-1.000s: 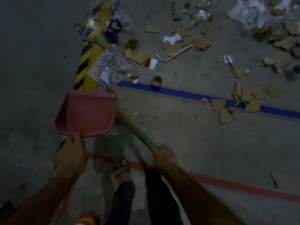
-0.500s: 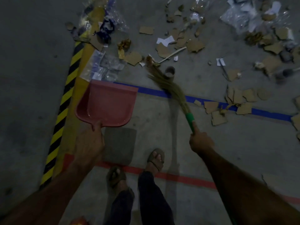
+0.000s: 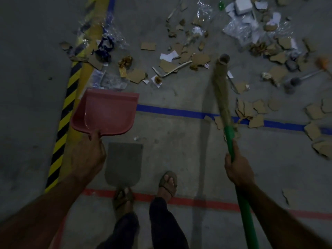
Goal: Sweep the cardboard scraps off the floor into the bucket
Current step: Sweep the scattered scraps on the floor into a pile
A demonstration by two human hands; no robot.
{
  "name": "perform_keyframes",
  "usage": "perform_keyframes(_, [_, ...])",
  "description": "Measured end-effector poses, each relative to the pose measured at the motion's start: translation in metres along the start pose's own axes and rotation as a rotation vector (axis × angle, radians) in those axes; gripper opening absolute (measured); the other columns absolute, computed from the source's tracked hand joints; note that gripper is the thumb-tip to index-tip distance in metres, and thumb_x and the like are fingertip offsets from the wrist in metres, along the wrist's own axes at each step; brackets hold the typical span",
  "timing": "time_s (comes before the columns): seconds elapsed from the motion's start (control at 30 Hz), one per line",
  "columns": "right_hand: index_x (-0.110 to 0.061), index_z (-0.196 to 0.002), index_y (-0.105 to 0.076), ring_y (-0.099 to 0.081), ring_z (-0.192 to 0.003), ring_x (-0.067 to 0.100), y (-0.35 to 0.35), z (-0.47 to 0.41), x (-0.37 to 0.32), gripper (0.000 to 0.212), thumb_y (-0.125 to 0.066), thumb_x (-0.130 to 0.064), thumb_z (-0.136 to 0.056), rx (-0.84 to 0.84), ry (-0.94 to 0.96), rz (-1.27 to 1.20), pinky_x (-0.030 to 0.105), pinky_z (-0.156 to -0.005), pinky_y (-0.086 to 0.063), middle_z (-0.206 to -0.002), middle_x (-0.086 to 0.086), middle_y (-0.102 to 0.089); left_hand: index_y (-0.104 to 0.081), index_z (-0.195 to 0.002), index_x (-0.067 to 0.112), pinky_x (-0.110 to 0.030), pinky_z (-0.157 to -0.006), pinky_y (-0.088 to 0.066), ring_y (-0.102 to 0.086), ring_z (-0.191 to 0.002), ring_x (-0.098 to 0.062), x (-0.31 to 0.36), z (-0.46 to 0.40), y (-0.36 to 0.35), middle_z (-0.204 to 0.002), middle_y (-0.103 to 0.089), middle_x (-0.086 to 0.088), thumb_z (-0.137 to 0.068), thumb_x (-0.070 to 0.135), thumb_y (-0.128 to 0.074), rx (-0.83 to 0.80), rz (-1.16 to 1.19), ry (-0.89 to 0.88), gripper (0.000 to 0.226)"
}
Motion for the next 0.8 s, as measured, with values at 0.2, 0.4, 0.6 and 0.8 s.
perform_keyframes(0.2, [-0.048, -0.155, 0.003, -0.057, -0.072, 0.018, -0.062, 0.072, -0.038, 0.071, -0.043, -0.041, -0.101, -0.112, 0.214, -0.052, 0.039, -0.065, -0.052, -0.090, 0.001, -0.060, -0.053, -0.114, -0.002, -0.040, -0.053, -0.031, -0.051, -0.066, -0.037, -0.034, -0.007, 0.024, -0.085, -0.050, -0.021, -0.092, 0.005, -0.044, -0.043, -0.006, 0.078, 0.025])
perform_keyframes(0.4, [-0.071, -0.136, 0.016, -0.060, -0.093, 0.032, -0.131, 0.116, -0.139, 0.067, -0.033, -0.044, -0.098, -0.436, 0.392, 0.112, 0.038, -0.082, -0.049, -0.115, 0.008, -0.052, -0.048, -0.117, 0.008, -0.042, -0.051, -0.029, -0.054, -0.063, -0.041, -0.084, -0.017, 0.031, -0.080, -0.053, -0.024, -0.092, 0.022, -0.034, -0.145, -0.030, 0.123, 0.032])
perform_keyframes(0.6, [-0.052, -0.153, 0.000, -0.057, -0.107, 0.043, -0.167, 0.108, -0.260, 0.061, -0.031, -0.030, -0.105, -0.566, 0.543, 0.357, 0.046, -0.089, -0.045, -0.130, 0.017, -0.049, -0.049, -0.116, 0.008, -0.039, -0.050, -0.026, -0.052, -0.056, -0.037, -0.124, -0.030, 0.015, -0.074, -0.052, -0.019, -0.093, 0.025, -0.029, -0.158, -0.018, 0.098, 0.035])
perform_keyframes(0.8, [-0.046, -0.155, -0.010, -0.061, -0.107, 0.036, -0.226, 0.042, -0.314, 0.059, -0.035, -0.035, -0.103, -0.441, 0.337, 0.199, 0.043, -0.088, -0.050, -0.130, 0.017, -0.057, -0.050, -0.120, 0.013, -0.039, -0.048, -0.029, -0.051, -0.056, -0.035, -0.155, -0.052, -0.008, -0.073, -0.051, -0.014, -0.094, 0.027, -0.028, -0.123, 0.037, 0.106, 0.037])
Point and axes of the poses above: each hand's wrist, its own z-axis away from the middle knuckle, its own y-axis out of the back of the hand, x = y × z, the point moved 1 cm from there along -z, towards the middle knuckle
